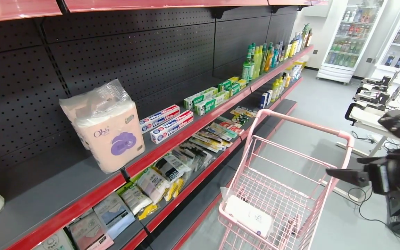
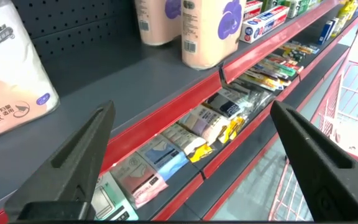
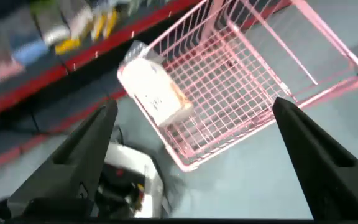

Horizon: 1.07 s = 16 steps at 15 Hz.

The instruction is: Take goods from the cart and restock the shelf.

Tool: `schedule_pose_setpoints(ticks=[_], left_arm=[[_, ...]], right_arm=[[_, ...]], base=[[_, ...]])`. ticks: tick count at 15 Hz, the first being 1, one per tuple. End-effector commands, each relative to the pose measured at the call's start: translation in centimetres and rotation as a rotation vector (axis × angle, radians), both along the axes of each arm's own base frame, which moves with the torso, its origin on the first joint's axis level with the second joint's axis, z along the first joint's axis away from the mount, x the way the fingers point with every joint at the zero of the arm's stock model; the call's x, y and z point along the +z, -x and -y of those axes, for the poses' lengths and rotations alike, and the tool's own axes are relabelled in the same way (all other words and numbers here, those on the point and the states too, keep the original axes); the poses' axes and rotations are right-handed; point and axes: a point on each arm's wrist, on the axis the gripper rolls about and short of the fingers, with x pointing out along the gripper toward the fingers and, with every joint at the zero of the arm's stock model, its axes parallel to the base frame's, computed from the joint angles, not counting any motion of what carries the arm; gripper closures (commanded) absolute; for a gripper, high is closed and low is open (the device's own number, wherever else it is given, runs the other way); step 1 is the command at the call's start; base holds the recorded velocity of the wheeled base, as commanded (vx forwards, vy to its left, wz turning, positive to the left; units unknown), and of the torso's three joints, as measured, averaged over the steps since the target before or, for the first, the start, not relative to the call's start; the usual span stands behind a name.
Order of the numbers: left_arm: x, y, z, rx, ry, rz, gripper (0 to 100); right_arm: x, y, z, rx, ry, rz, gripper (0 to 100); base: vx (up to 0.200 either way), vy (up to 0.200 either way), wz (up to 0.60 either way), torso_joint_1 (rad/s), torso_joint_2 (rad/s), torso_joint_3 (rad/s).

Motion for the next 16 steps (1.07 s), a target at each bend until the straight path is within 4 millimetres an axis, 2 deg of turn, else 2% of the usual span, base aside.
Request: schedule_pose_setpoints(ticks=[1, 4, 5, 6, 8, 12, 16], left_arm=[[0.0, 0.0, 0.0, 0.000, 0.000, -0.001, 0], [0.0, 0.0, 0.0, 0.000, 0.000, -0.001, 0], [0.0, 0.0, 0.0, 0.000, 0.000, -0.001, 0], [0.0, 0.0, 0.0, 0.000, 0.000, -0.001, 0], [0.0, 0.0, 0.0, 0.000, 0.000, -0.001, 0], [0.0, 0.0, 0.0, 0.000, 0.000, -0.001, 0], [0.0, 0.0, 0.0, 0.000, 0.000, -0.001, 0]], right_arm=[[-5.2, -6.7, -3.2, 0.217, 0.107, -0.196, 0], [-5.8, -7.7, -5.4, 0.313, 0.139, -0.199, 0], [-5.8, -7.7, -5.4, 0.313, 0.139, -0.199, 0], [-6.6, -8.3, -6.4, 0.347, 0.157, -0.215, 0], [-7.8, -8.4, -6.5, 0.351, 0.169, -0.261, 0], [-8.6, -9.4, -7.7, 0.386, 0.181, -0.267, 0], [-9.6, -9.5, -8.6, 0.452, 0.219, -0.279, 0]], base=[[0.000, 0.000, 0.00, 0.000, 0.00, 0.000], [0.000, 0.000, 0.00, 0.000, 0.00, 0.000], [0.000, 0.000, 0.00, 0.000, 0.00, 0.000], [0.000, 0.000, 0.00, 0.000, 0.00, 0.000], [0.000, 0.000, 0.00, -0.050, 0.10, 0.050], [0.000, 0.000, 0.00, -0.093, 0.22, 0.116], [0.000, 0.000, 0.00, -0.132, 0.29, 0.150]])
